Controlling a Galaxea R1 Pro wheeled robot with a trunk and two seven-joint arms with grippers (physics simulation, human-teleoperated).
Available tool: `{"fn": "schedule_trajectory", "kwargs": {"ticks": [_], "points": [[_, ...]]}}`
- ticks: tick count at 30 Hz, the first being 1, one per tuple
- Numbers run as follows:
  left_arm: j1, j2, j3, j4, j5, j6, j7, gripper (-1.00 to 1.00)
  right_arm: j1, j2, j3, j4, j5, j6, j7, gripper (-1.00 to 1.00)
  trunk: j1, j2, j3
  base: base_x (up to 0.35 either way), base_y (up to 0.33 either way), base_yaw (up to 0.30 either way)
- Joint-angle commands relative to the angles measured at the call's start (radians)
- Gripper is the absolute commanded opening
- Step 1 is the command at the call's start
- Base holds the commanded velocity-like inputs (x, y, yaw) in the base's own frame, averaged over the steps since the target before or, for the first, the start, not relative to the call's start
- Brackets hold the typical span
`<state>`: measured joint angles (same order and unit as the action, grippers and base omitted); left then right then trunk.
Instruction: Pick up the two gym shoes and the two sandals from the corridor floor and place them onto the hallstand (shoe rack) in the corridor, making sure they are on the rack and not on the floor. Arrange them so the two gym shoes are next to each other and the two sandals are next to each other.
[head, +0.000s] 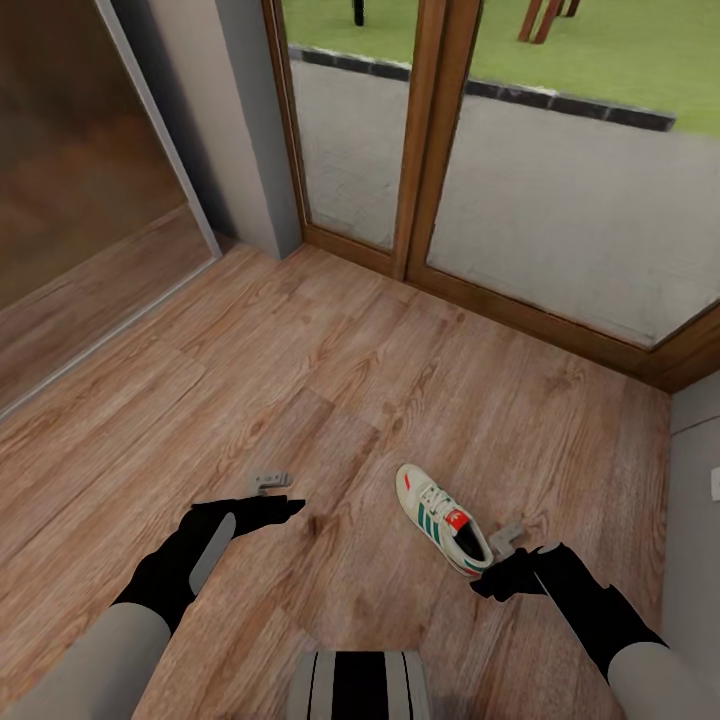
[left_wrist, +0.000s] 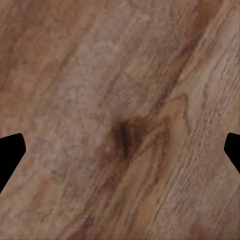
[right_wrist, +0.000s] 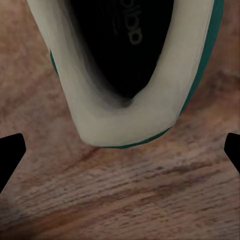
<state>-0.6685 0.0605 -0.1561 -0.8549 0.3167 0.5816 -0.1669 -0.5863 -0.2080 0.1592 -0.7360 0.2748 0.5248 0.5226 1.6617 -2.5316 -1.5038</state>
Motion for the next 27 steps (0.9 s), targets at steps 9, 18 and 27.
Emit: {"fn": "schedule_trajectory", "kwargs": {"ticks": [9,18,27], "points": [[0.0,0.001,-0.002,-0.001,0.002,0.003,0.0,1.0,0.0,-0.001,0.002,-0.002,0.011,0.003,0.007,1.0,0.0,0.0,-0.002,0.0,0.0,0.0],[0.0,0.001,-0.002,-0.001,0.002,0.003,0.0,1.0,0.0,-0.001,0.002,-0.002,0.011,0.003,0.007,1.0,0.0,0.0,-0.002,0.018,0.0,0.0],[0.0,0.001,-0.002,-0.001,0.002,0.002,0.0,1.0,0.0,-0.001,0.002,-0.002,0.011,0.003,0.007,1.0,0.0,0.0,-0.002,0.011,0.002,0.0]]}}
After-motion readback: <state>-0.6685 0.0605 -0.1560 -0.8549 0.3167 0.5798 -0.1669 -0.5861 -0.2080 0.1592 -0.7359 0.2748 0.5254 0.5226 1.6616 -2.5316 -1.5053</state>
